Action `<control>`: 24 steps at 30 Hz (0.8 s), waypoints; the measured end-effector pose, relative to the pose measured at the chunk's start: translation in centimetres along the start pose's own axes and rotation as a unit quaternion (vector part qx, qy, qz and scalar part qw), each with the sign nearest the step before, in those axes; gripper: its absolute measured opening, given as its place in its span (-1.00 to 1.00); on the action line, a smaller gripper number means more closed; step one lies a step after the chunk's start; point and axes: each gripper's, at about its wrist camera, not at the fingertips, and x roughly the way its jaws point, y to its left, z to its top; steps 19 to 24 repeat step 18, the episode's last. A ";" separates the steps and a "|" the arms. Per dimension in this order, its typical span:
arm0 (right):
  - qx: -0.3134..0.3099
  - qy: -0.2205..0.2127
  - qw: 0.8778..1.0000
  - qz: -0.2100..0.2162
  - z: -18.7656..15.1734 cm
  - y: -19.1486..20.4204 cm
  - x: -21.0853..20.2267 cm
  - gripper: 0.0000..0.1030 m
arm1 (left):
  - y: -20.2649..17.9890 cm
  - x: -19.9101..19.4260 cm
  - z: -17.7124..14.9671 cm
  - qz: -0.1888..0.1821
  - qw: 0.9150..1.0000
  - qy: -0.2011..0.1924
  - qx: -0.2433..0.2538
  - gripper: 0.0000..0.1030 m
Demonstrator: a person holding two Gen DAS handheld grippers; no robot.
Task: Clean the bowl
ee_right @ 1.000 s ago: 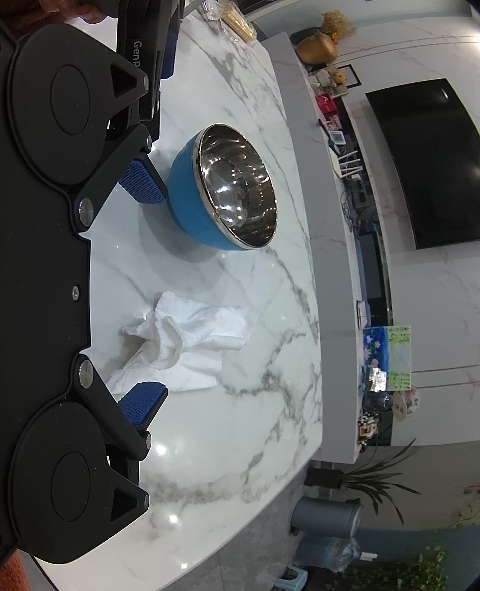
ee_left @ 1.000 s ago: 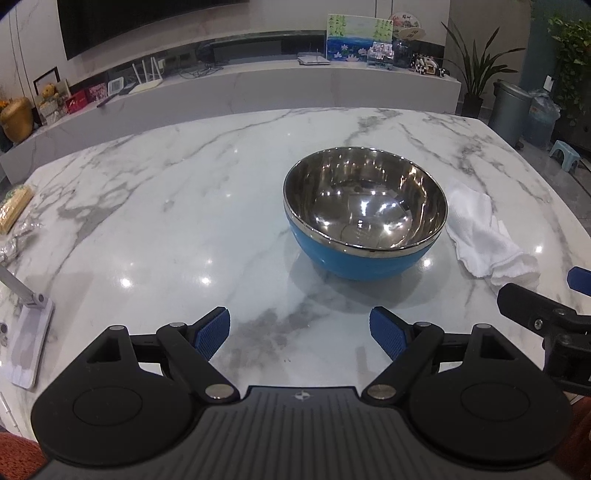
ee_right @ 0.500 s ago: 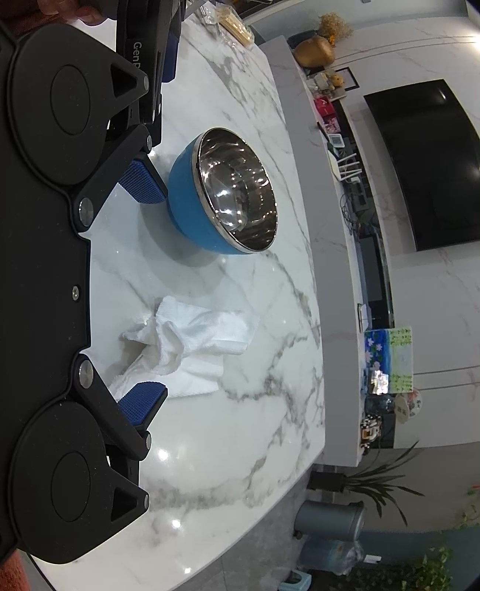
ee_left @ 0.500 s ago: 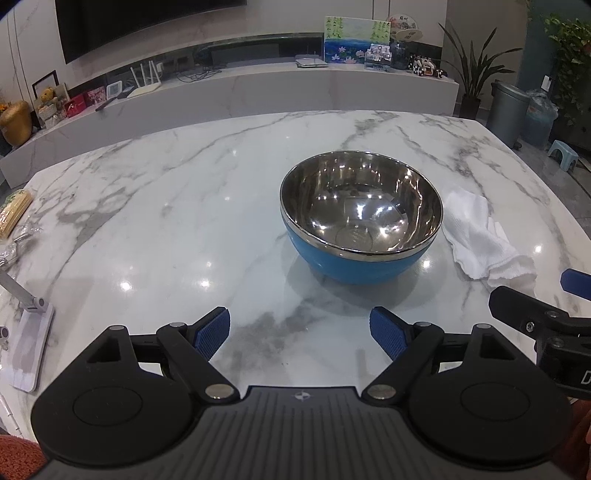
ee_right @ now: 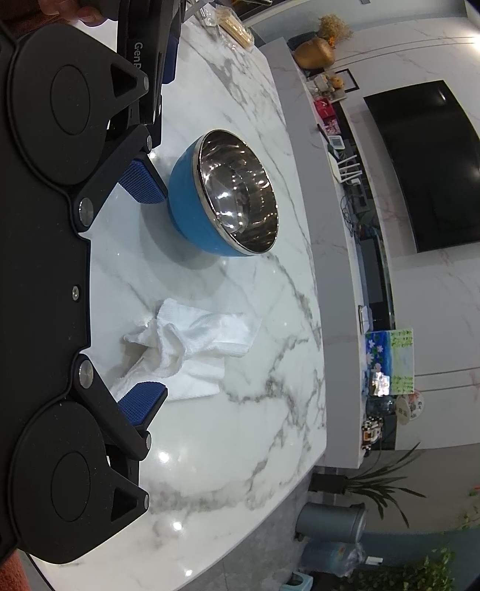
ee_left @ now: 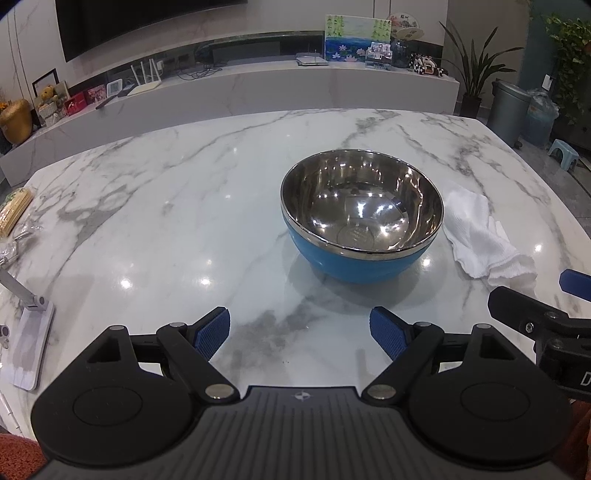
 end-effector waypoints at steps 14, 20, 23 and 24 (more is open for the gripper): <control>0.000 0.004 1.000 0.002 -0.1 0.0 0.1 0.99 | 0.0 0.0 -0.1 -0.002 1.000 0.003 -0.001 0.61; -0.001 0.004 1.000 0.003 0.1 0.0 0.3 0.99 | 0.1 0.0 -0.1 -0.002 1.000 0.002 -0.001 0.61; -0.001 0.004 1.000 0.003 0.1 0.0 0.3 0.99 | 0.1 0.0 -0.1 -0.002 1.000 0.002 -0.001 0.61; -0.001 0.004 1.000 0.003 0.1 0.0 0.3 0.99 | 0.1 0.0 -0.1 -0.002 1.000 0.002 -0.001 0.61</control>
